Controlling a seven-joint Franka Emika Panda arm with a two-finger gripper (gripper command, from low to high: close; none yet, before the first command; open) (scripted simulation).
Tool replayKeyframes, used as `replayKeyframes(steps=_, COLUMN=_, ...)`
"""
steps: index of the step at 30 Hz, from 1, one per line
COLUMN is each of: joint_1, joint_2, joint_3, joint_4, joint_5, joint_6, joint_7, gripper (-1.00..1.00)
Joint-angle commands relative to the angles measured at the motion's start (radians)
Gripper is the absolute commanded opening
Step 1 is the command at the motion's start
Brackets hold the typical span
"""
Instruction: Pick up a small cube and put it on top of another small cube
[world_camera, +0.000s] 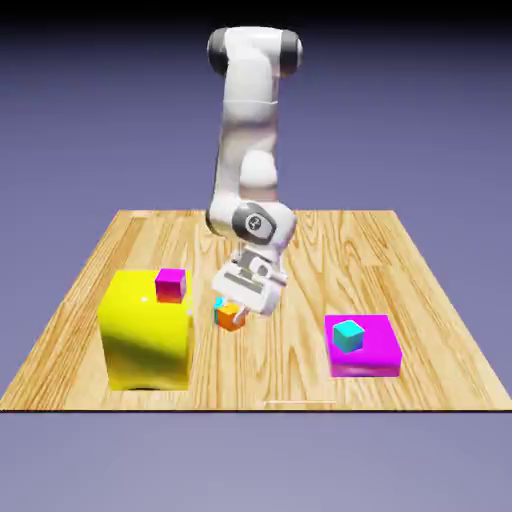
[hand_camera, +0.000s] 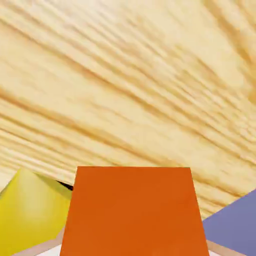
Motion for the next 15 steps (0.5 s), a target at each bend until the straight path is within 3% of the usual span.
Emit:
replayKeyframes(steps=1, joint_1=-0.037, joint_2=-0.012, joint_3=0.036, joint_4=-0.005, joint_5=0.033, joint_6=-0.015, joint_7=-0.006, gripper=-1.00)
replayKeyframes(steps=15, joint_1=-0.426, joint_2=-0.176, joint_3=0.544, joint_4=-0.074, joint_5=0.501, joint_6=-0.229, joint_7=-0.095, gripper=-1.00)
